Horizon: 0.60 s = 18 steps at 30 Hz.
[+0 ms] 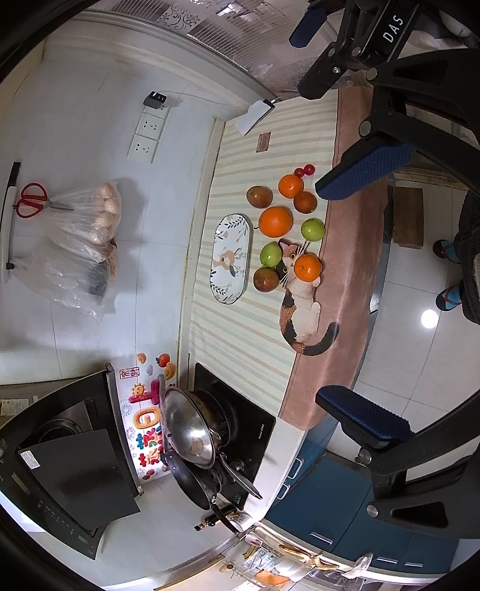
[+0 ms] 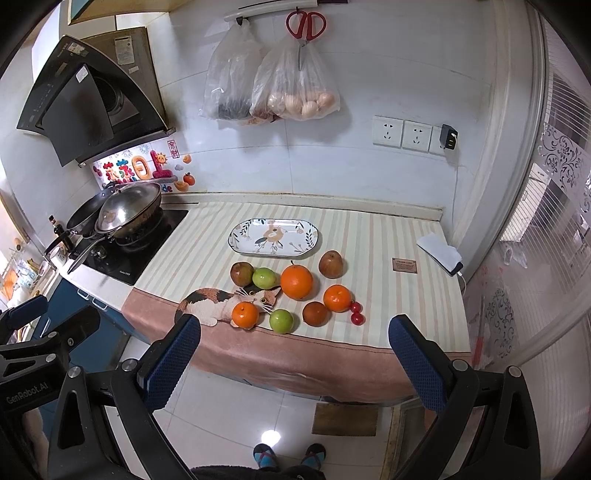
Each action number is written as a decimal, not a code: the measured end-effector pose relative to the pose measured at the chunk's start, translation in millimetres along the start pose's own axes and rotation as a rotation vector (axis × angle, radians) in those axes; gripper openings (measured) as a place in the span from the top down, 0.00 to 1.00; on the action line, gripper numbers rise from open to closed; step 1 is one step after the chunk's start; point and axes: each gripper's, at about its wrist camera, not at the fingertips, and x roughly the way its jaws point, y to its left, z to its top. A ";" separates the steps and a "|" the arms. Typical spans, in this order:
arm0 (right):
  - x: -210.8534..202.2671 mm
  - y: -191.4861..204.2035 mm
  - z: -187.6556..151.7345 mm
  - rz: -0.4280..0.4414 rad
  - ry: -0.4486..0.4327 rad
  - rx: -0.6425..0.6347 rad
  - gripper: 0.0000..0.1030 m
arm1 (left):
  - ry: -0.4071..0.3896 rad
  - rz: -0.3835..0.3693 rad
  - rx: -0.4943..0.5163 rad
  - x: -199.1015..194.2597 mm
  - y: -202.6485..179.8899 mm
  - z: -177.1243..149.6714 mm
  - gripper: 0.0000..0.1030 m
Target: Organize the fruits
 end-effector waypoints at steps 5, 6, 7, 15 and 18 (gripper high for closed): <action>-1.0 0.5 1.2 0.002 -0.002 0.000 0.00 | 0.000 0.000 0.000 -0.9 -0.8 3.7 0.00; -1.4 1.1 2.8 0.002 -0.003 0.000 0.00 | -0.002 0.001 0.000 -1.6 -2.6 1.2 0.00; -1.8 0.5 3.5 0.004 -0.003 0.001 0.00 | -0.002 0.001 -0.001 -0.8 -1.2 3.7 0.00; -4.5 2.4 7.3 0.008 -0.005 0.006 0.00 | -0.003 0.000 0.001 -1.3 -1.4 2.6 0.00; -4.9 2.5 6.2 0.005 -0.006 0.003 0.00 | -0.003 0.000 0.000 -2.2 -2.3 0.8 0.00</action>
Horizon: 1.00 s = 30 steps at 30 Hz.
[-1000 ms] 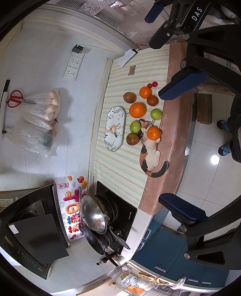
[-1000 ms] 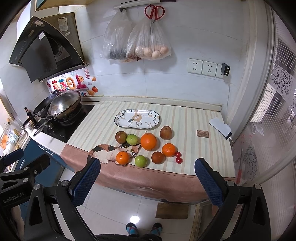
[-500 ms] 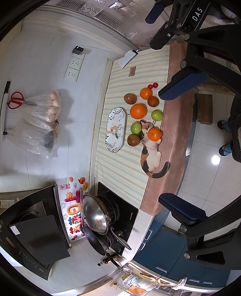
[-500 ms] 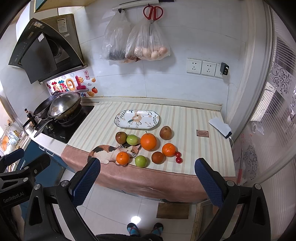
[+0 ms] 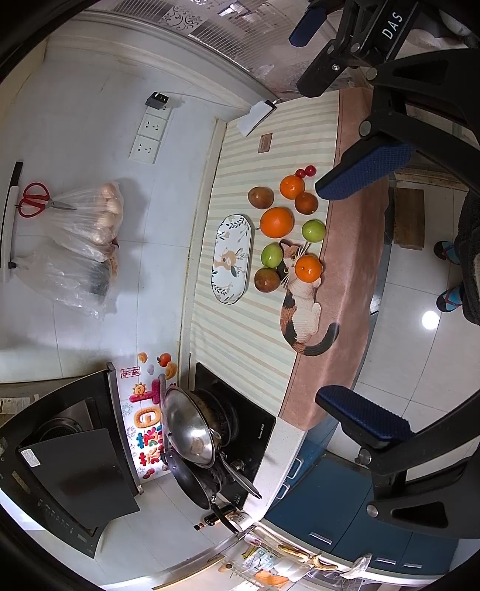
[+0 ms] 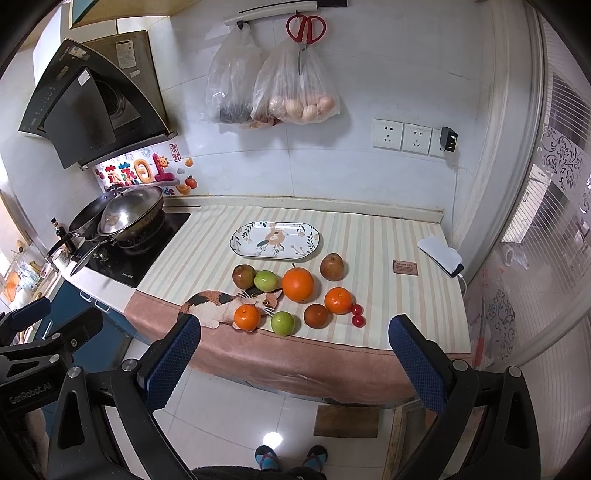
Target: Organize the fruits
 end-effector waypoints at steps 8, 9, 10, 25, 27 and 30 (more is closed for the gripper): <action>-3.4 -3.3 0.1 0.001 -0.003 0.002 0.00 | -0.002 0.000 0.000 -0.2 0.2 -0.2 0.00; -3.7 -3.6 0.5 0.003 -0.003 0.003 0.00 | -0.003 -0.001 0.000 0.5 1.6 1.9 0.00; -3.5 -4.1 -0.1 0.004 -0.003 0.004 0.00 | -0.003 -0.001 -0.001 0.6 1.7 2.1 0.00; -15.8 -5.6 6.3 0.018 -0.012 -0.004 0.00 | -0.006 0.004 -0.005 -5.0 1.7 6.2 0.00; -14.5 -6.3 8.1 0.023 -0.011 0.000 0.00 | -0.008 0.009 -0.009 -11.6 -6.1 8.9 0.00; -7.1 -12.2 7.2 0.046 -0.003 0.028 0.00 | -0.013 0.034 -0.022 -5.4 -8.2 16.5 0.00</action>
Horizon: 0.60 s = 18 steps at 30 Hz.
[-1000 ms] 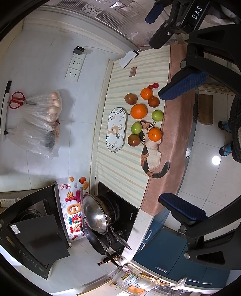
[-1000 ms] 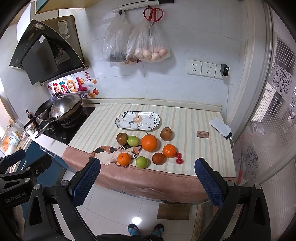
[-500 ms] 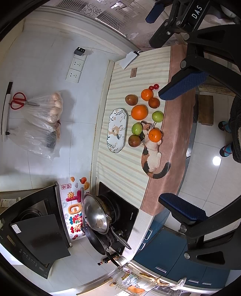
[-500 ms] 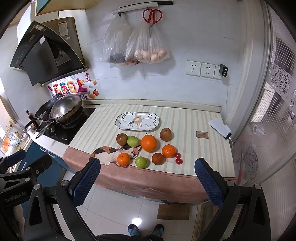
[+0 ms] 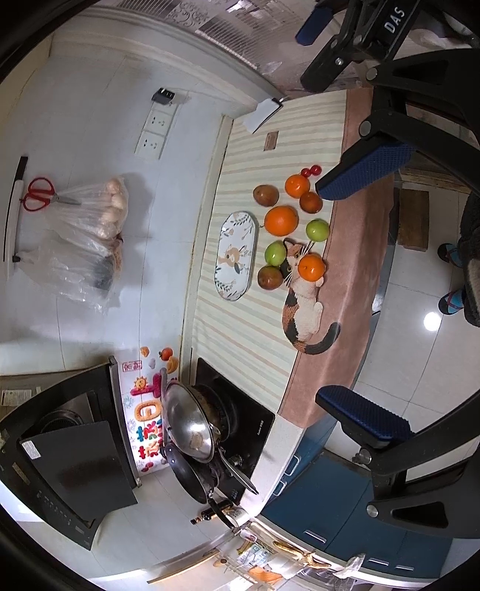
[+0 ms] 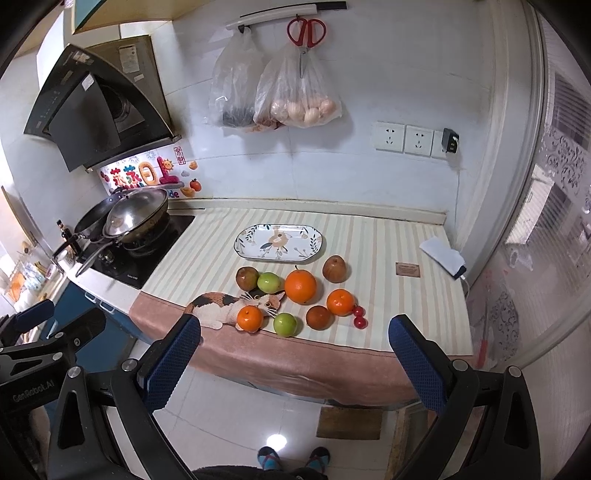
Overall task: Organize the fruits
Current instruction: 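Grasp the brown kiwi with the left tool while the right tool grasps the large orange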
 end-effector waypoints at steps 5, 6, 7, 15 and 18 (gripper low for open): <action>32.3 -20.9 1.3 0.036 0.022 0.051 0.00 | -0.018 0.092 -0.003 24.9 -4.5 12.9 0.00; 43.4 -24.7 4.1 0.043 0.030 0.060 0.00 | -0.016 0.108 -0.001 33.2 -5.6 8.6 0.00; 50.5 -27.5 4.4 0.050 0.036 0.061 0.00 | -0.011 0.127 -0.001 44.7 -7.9 12.3 0.00; 150.4 -44.7 7.7 0.100 0.150 0.066 0.00 | 0.128 0.185 -0.013 136.4 -10.4 14.9 0.00; 201.3 -49.8 10.3 0.110 0.220 0.086 0.00 | 0.179 0.190 -0.016 172.0 -10.9 18.7 0.00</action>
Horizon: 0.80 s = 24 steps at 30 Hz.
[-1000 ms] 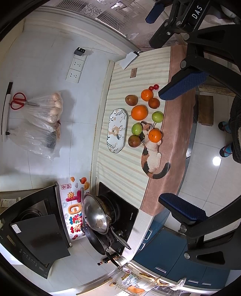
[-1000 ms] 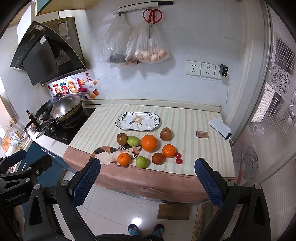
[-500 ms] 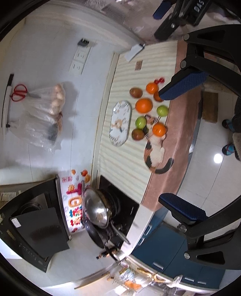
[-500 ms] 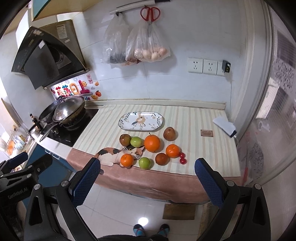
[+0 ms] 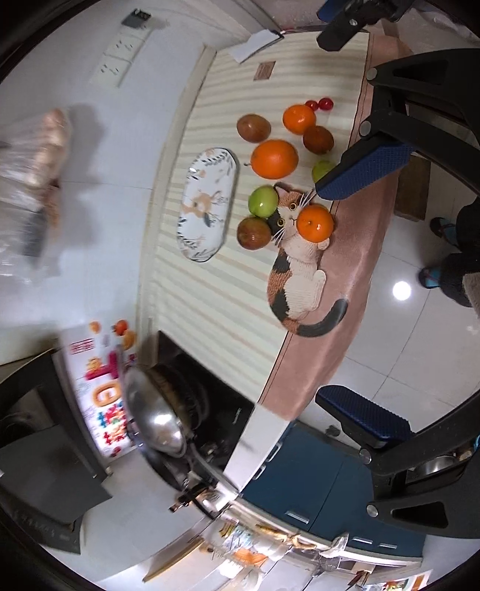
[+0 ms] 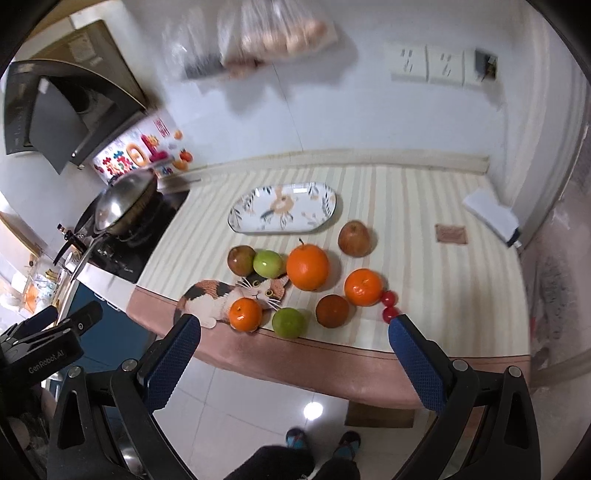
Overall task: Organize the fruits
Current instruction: 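Grasp the brown kiwi with the left tool while the right tool grasps the large orange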
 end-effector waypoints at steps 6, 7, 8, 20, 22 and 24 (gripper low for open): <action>84.4 -16.2 25.1 0.019 0.112 0.060 0.00 | 0.118 -0.024 0.011 74.0 -8.2 26.6 0.00; 102.4 -18.7 30.4 0.016 0.138 0.069 0.00 | 0.138 -0.033 0.013 87.9 -9.9 32.7 0.00; 119.7 -20.7 35.4 0.016 0.159 0.080 0.00 | 0.155 -0.042 0.017 98.2 -11.0 36.8 0.00; 281.4 -27.8 63.0 -0.015 0.374 0.283 0.00 | 0.429 -0.230 0.098 260.8 -43.8 96.0 0.02; 291.7 -29.8 63.8 -0.025 0.393 0.317 0.00 | 0.464 -0.253 0.104 280.9 -50.6 102.6 0.07; 300.9 -30.3 66.5 -0.022 0.407 0.352 0.01 | 0.498 -0.274 0.112 296.4 -56.5 106.3 0.10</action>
